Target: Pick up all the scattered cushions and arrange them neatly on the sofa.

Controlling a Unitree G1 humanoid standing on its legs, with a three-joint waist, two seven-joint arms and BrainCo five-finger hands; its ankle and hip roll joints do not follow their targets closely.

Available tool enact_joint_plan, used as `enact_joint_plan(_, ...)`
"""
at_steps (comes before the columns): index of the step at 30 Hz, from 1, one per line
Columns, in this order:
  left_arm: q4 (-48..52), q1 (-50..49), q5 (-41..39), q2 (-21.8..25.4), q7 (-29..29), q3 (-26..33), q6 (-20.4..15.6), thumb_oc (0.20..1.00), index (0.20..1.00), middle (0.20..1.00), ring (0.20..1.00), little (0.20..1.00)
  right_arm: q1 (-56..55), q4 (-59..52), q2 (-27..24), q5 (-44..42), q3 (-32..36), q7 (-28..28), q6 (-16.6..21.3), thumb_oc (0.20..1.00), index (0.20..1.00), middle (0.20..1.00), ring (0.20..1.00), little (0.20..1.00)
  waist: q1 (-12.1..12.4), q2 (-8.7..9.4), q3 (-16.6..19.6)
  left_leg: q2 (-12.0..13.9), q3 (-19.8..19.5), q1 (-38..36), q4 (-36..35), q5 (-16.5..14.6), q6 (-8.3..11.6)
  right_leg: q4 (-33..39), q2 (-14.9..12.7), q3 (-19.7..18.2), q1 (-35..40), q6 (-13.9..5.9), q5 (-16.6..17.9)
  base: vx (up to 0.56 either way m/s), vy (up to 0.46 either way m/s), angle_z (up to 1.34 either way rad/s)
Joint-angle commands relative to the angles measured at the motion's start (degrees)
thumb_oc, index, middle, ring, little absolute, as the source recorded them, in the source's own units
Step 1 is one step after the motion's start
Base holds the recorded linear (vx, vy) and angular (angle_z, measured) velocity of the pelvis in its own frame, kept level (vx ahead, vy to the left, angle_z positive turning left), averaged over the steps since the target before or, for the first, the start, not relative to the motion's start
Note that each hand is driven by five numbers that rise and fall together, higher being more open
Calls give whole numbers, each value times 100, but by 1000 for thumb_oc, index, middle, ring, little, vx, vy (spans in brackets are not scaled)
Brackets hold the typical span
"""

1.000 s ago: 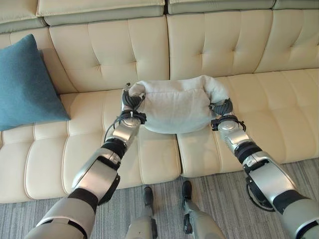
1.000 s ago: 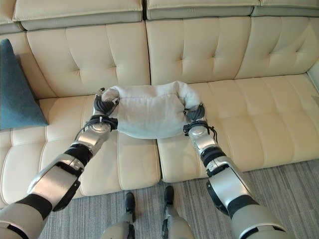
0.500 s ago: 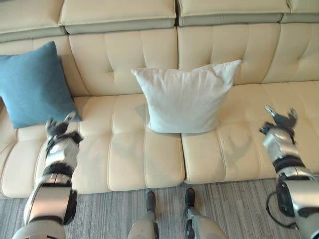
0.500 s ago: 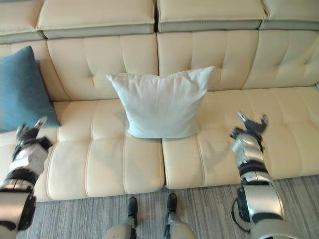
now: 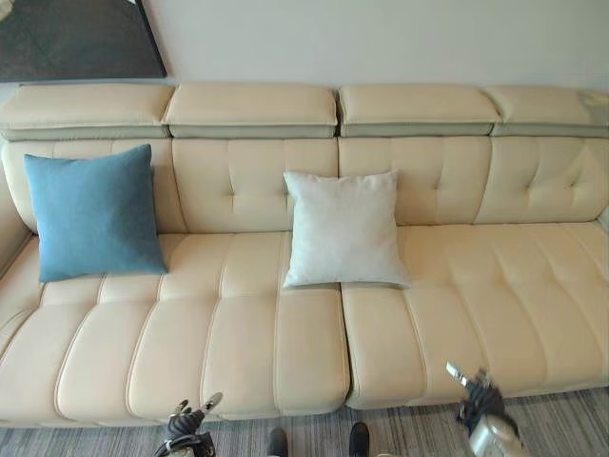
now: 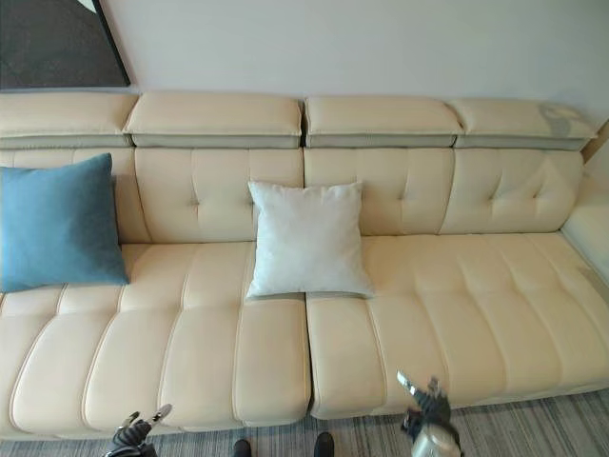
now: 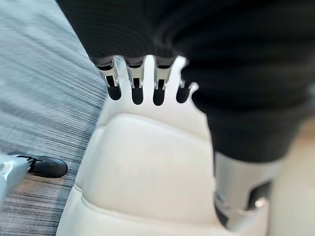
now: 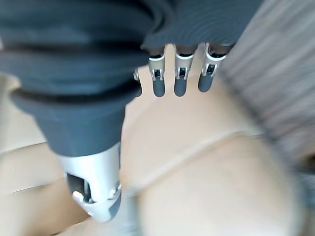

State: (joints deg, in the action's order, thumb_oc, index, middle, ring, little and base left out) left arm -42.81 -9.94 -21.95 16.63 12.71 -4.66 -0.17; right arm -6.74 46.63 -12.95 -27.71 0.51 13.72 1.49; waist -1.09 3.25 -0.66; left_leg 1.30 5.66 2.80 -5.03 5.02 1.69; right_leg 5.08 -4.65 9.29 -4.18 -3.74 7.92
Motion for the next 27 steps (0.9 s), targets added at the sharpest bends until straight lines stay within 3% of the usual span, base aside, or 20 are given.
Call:
enact_joint_plan(1, -194, 814, 944, 233, -323, 152, -72, 1000, 1000, 1000, 1000, 1000, 815, -127, -341, 740, -49, -388, -45, 1000, 1000, 1000, 1000, 1000, 8, -75, -347, -194, 14, -385, 3, -698, -52, -8, -94, 128, 434, -459, -644, -94, 98, -12)
enact_joint_plan(6, -323, 862, 1060, 126, -337, 23, -104, 1000, 1000, 1000, 1000, 1000, 790, -7, -207, 1080, -245, -453, -66, 1000, 1000, 1000, 1000, 1000, -88, -63, -678, -196, 193, -326, 3, -628, -135, -81, -100, -10, 199, -531, -360, -227, 85, -27)
enact_joint_plan(7, -355, 906, 1070, 129, -318, 7, -113, 1000, 1000, 1000, 1000, 1000, 823, 61, -176, 1100, -273, -438, -48, 1000, 1000, 1000, 1000, 1000, -93, -84, -737, -150, 237, -275, 3, -575, -157, -396, -76, -33, 86, -512, -479, -317, 32, -40)
enact_joint_plan(8, -441, 950, 1067, 106, -359, -73, -100, 1000, 1000, 1000, 1000, 1000, 882, 315, -131, 1038, -291, -450, -35, 1000, 1000, 1000, 1000, 1000, -102, -179, -792, -78, 294, -207, 3, -495, -190, -1164, -45, 24, 114, -382, -999, -231, 30, -27)
enact_joint_plan(9, -441, 952, 1067, 106, -359, -72, -100, 1000, 1000, 1000, 1000, 1000, 884, 316, -131, 1037, -291, -450, -34, 1000, 1000, 1000, 1000, 1000, -102, -179, -783, -77, 294, -194, 3, -490, -190, -1170, -45, 24, 99, -380, -998, -215, 18, -6)
enact_joint_plan(10, -600, 952, 1039, 52, -417, -144, -78, 1000, 1000, 1000, 1000, 1000, 845, 543, -57, 936, -274, -482, -8, 1000, 1000, 1000, 1000, 1000, -99, -221, -728, -58, 319, -180, 3, -500, -207, -1789, -54, 76, 224, -294, -1365, -114, -32, 10)
enact_joint_plan(11, -687, 918, 1021, 28, -460, -156, -49, 1000, 1000, 1000, 1000, 1000, 814, 622, -30, 903, -245, -481, -18, 1000, 1000, 1000, 1000, 1000, -83, -211, -668, -66, 325, -175, 3, -520, -212, -1889, -76, 80, 375, -286, -1450, -133, -66, 9)
enact_joint_plan(14, -836, 854, 855, -34, -495, -107, -20, 1000, 1000, 1000, 1000, 1000, 794, 754, 39, 800, -194, -510, -42, 1000, 1000, 1000, 1000, 1000, -22, -159, -542, -100, 374, -144, 3, -527, -202, -1731, -56, 44, 712, -337, -1431, -69, -82, -3)
enact_joint_plan(16, -1003, 791, 670, -103, -461, -14, -7, 1000, 1000, 1000, 1000, 1000, 800, 791, 89, 786, -241, -507, -61, 1000, 1000, 1000, 1000, 1000, 76, -94, -464, -121, 457, -3, 3, -419, -183, -1155, 20, 25, 1118, -348, -1489, -223, -224, -26)
enact_joint_plan(17, -1224, 783, 487, -149, -413, 123, -9, 1000, 1000, 1000, 1000, 1000, 869, 814, 88, 802, -348, -509, -74, 1000, 1000, 1000, 1000, 1000, 141, -59, -457, -55, 563, 95, 3, -256, -106, -584, 100, -4, 1276, -254, -1581, -235, -216, -47)
enact_joint_plan(18, -1225, 784, 487, -150, -413, 124, -10, 1000, 1000, 1000, 1000, 1000, 870, 815, 87, 801, -349, -509, -74, 1000, 1000, 1000, 1000, 1000, 140, -65, -447, -47, 560, 110, 3, -251, -103, -577, 108, -3, 1264, -249, -1571, -291, -286, -45)
enact_joint_plan(20, -1202, 792, 322, -187, -375, 149, 9, 1000, 1000, 1000, 1000, 1000, 884, 621, 9, 799, -444, -458, -64, 1000, 1000, 1000, 1000, 1000, 119, -92, -539, 73, 505, 286, 3, 134, 110, -50, 374, -55, 1397, -41, -1595, -297, -302, -53)
enact_joint_plan(21, -1201, 792, 322, -187, -375, 150, 9, 1000, 1000, 1000, 1000, 1000, 883, 620, 8, 799, -444, -457, -65, 1000, 1000, 1000, 1000, 1000, 113, -93, -543, 73, 499, 285, 3, 136, 112, -42, 377, -49, 1405, -39, -1590, -448, -352, -16)
enact_joint_plan(22, -1137, 821, 311, -203, -354, 118, -14, 1000, 1000, 1000, 1000, 1000, 884, 518, -68, 826, -510, -447, -35, 1000, 1000, 1000, 1000, 1000, 90, -192, -730, 152, 414, 439, 3, 414, 311, -8, 499, 30, 1329, 59, -1570, -365, -232, 23)
enact_joint_plan(24, -1098, 842, 256, -246, -352, 95, -1, 1000, 1000, 1000, 1000, 1000, 882, 488, -156, 896, -552, -406, -25, 1000, 1000, 1000, 1000, 1000, 71, -248, -855, 179, 303, 531, 3, 566, 444, -8, 523, 168, 1264, 84, -1511, -399, -222, 38)
enact_joint_plan(26, -1090, 879, 260, -261, -361, 73, -16, 1000, 1000, 1000, 1000, 1000, 917, 462, -227, 954, -563, -382, -45, 1000, 1000, 1000, 1000, 1000, 86, -241, -928, 122, 143, 523, 3, 536, 423, -8, 487, 204, 1219, 88, -1460, -234, -103, 19)
enact_joint_plan(27, -967, 837, 282, -275, -374, 52, -35, 1000, 1000, 1000, 1000, 1000, 918, 412, -278, 996, -563, -403, -72, 1000, 1000, 1000, 1000, 1000, 93, -185, -928, -5, -47, 367, 198, 296, 262, -8, 406, 202, 1105, 72, -1345, -195, -89, 9)
